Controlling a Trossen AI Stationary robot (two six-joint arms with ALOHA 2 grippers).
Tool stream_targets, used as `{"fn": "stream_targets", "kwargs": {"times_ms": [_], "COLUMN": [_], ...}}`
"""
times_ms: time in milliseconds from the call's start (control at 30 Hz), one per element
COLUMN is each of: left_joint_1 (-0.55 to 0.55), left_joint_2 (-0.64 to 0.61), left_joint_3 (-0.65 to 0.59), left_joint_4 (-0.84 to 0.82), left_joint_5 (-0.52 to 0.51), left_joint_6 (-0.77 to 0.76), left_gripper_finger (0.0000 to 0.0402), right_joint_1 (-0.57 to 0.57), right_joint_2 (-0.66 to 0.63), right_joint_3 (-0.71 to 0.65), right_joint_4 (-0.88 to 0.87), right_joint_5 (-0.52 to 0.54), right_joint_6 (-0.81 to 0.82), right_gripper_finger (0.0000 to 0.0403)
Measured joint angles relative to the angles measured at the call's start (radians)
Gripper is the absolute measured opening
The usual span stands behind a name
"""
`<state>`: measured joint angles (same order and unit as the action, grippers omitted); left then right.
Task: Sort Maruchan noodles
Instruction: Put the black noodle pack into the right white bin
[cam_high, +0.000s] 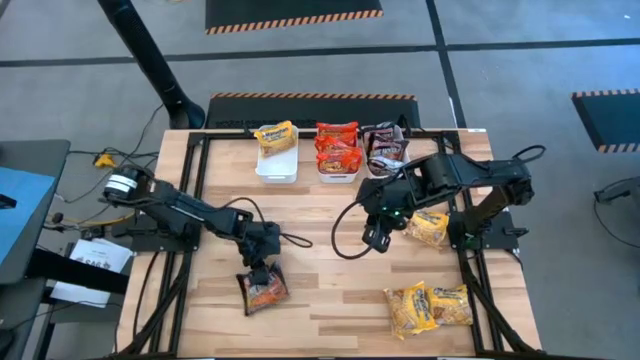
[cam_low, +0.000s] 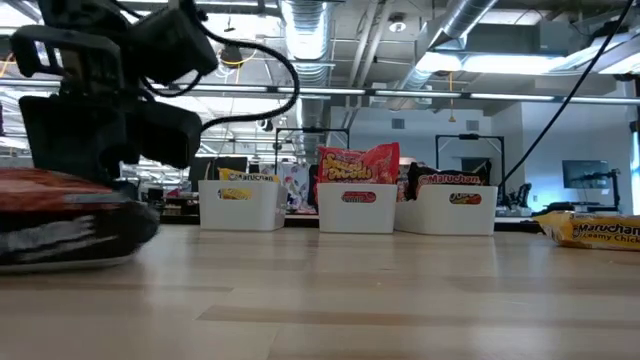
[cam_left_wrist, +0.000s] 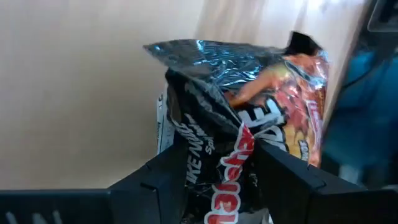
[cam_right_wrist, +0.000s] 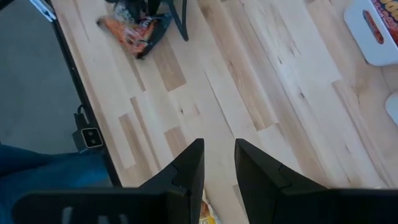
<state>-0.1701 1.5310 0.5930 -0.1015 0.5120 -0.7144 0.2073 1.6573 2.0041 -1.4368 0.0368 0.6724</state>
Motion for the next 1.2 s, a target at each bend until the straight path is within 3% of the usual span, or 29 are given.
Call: {"fn": "stream_targets", "kwargs": {"times_ms": [133,433,900,1200], "left_joint_1": [-0.024,-0.048,-0.048,-0.048], "left_joint_2": [0.063,0.078,0.078,0.077], "left_joint_3": [0.003,0.002,0.003,0.004], "left_joint_4": [0.09,0.304,0.517,0.527], "left_joint_5": [0.046,0.079,0.074,0.072], "left_joint_6": [-0.026,-0.063,-0.071,-0.075], "left_gripper_finger": [0.0147,0.0009,0.0,0.0], "right_joint_1": [0.0,0.0,0.082,0.271], "right_joint_2": [0.0,-0.001,-0.001,-0.001], "right_joint_3": [0.0,0.0,0.0,-0.111], "right_joint_4": [-0.006,-0.023,-0.035,0.063], "right_joint_5": [0.007,0.024,-0.054,0.062], "right_joint_6": [0.0,0.001,0.046,0.22], "right_gripper_finger": [0.0116,0.0116,0.0116,0.0116]}}
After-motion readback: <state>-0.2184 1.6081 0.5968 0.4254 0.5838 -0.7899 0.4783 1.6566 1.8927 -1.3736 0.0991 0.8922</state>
